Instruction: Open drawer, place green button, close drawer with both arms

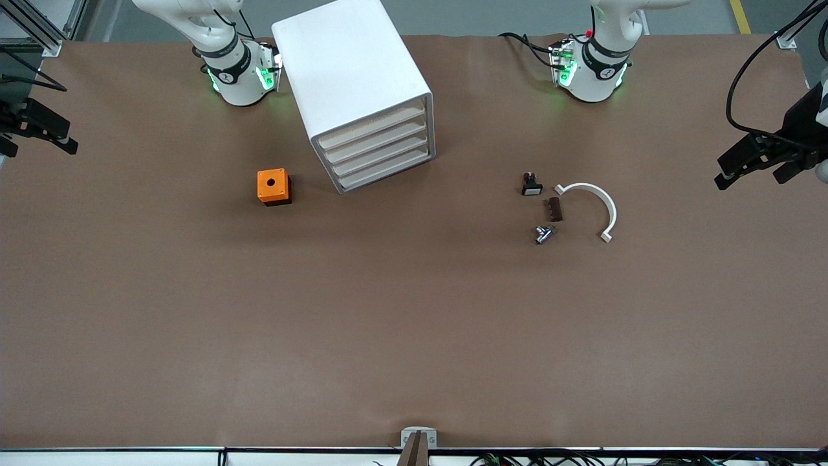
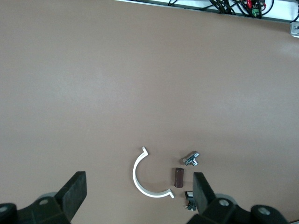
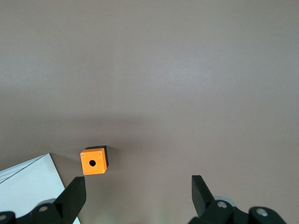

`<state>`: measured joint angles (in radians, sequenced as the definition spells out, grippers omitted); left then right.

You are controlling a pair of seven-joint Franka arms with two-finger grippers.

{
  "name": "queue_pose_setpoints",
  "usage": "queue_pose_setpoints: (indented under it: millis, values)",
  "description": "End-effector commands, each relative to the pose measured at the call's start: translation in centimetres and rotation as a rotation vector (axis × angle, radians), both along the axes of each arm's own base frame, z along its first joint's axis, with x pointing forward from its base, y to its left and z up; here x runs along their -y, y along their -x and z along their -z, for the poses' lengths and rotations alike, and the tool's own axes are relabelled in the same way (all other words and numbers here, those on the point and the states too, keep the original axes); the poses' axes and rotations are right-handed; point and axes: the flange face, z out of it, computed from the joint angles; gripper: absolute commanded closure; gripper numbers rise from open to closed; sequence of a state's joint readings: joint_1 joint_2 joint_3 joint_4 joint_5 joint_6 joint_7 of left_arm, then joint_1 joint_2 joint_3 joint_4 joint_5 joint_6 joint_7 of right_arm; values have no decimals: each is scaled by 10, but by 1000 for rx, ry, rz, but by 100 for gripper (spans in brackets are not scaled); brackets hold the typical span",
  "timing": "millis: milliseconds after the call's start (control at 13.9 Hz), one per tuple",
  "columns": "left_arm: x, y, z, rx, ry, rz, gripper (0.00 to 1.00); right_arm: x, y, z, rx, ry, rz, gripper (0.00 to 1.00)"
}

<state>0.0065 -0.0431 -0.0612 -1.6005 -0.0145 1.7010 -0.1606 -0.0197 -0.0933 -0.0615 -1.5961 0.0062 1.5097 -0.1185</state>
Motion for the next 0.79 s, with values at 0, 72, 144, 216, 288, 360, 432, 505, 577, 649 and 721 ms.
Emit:
queue_pose_setpoints:
  millis: [0, 72, 144, 216, 288, 360, 432, 505, 577, 649, 721]
  values:
    - [1, -1, -4, 2, -7, 5, 0, 2, 6, -4, 11, 9, 10, 0]
    - [1, -1, -4, 3, -8, 6, 0, 2, 6, -4, 11, 10, 9, 0]
    - [0, -2, -3, 1, -15, 17, 0, 2, 6, -4, 11, 10, 7, 0]
    - [0, -1, -4, 3, -13, 44, 0, 2, 6, -4, 11, 10, -2, 0]
    - [-1, -1, -4, 4, -16, 65, 0, 3, 6, -4, 11, 10, -4, 0]
    - [-1, -1, -3, 1, -16, 67, 0, 4, 6, -4, 11, 10, -2, 0]
    - [-1, -1, -3, 0, -16, 67, 0, 3, 6, -4, 11, 10, -4, 0]
    - [0, -2, -3, 1, -16, 68, 0, 2, 6, -3, 9, 9, -5, 0]
    - [0, -2, -2, -1, -16, 68, 0, 2, 6, -3, 8, 9, -7, 0]
    - [1, -2, -2, 0, -16, 70, 0, 1, 6, -3, 8, 9, -8, 0]
    - [1, -1, -4, 2, -16, 68, 0, 1, 6, -3, 5, 9, -8, 0]
